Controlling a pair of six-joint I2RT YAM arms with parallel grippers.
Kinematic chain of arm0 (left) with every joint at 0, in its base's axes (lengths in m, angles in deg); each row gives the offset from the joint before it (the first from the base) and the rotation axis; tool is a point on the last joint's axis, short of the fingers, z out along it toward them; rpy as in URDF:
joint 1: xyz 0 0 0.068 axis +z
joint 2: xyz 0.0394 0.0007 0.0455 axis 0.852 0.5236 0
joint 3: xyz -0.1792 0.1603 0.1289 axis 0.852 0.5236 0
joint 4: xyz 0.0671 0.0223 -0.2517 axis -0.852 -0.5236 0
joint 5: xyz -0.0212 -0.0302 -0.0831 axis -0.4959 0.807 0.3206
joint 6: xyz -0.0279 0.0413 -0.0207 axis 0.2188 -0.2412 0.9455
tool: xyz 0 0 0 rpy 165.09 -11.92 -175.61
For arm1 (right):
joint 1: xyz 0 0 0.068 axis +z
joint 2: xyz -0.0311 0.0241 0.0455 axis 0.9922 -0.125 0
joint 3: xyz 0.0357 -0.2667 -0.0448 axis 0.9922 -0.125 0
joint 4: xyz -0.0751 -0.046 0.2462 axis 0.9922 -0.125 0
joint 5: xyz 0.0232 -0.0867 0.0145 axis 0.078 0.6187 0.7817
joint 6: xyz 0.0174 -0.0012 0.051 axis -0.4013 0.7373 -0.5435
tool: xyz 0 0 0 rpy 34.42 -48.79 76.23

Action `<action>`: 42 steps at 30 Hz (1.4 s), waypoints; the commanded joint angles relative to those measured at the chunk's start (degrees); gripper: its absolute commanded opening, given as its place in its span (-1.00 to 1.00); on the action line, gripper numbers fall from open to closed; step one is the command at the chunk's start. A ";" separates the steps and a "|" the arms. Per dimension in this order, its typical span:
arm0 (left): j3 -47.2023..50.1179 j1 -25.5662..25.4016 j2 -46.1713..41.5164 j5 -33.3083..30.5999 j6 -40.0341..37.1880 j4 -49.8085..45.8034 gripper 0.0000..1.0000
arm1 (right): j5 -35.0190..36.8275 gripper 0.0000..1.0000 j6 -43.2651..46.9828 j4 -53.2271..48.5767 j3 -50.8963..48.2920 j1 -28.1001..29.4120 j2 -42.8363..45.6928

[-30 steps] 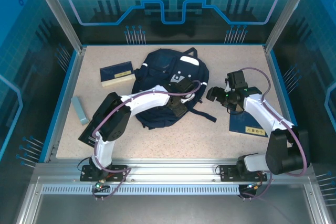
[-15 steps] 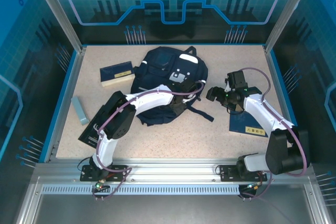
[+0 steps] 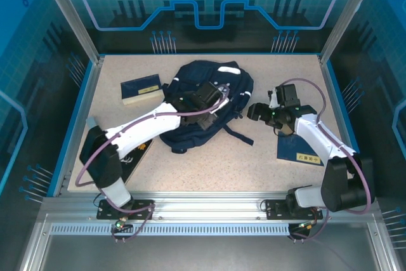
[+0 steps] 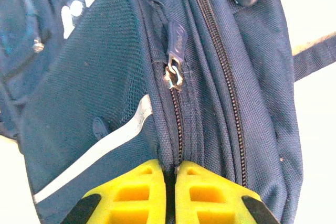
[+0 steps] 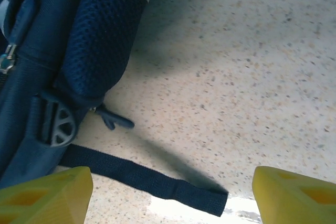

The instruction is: Pack books, pencil case, and school supplies into a backpack

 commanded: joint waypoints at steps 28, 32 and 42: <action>2.03 6.16 -13.39 3.52 5.70 11.66 -1.00 | -22.16 0.03 13.46 20.49 4.68 2.23 -8.66; 2.20 6.20 -13.48 3.60 6.24 11.93 -1.00 | -23.50 -0.04 14.08 20.40 6.17 2.50 -11.51; 2.47 6.37 -13.09 3.51 7.42 12.28 -1.00 | -23.22 -0.55 14.81 19.82 4.00 3.10 -12.01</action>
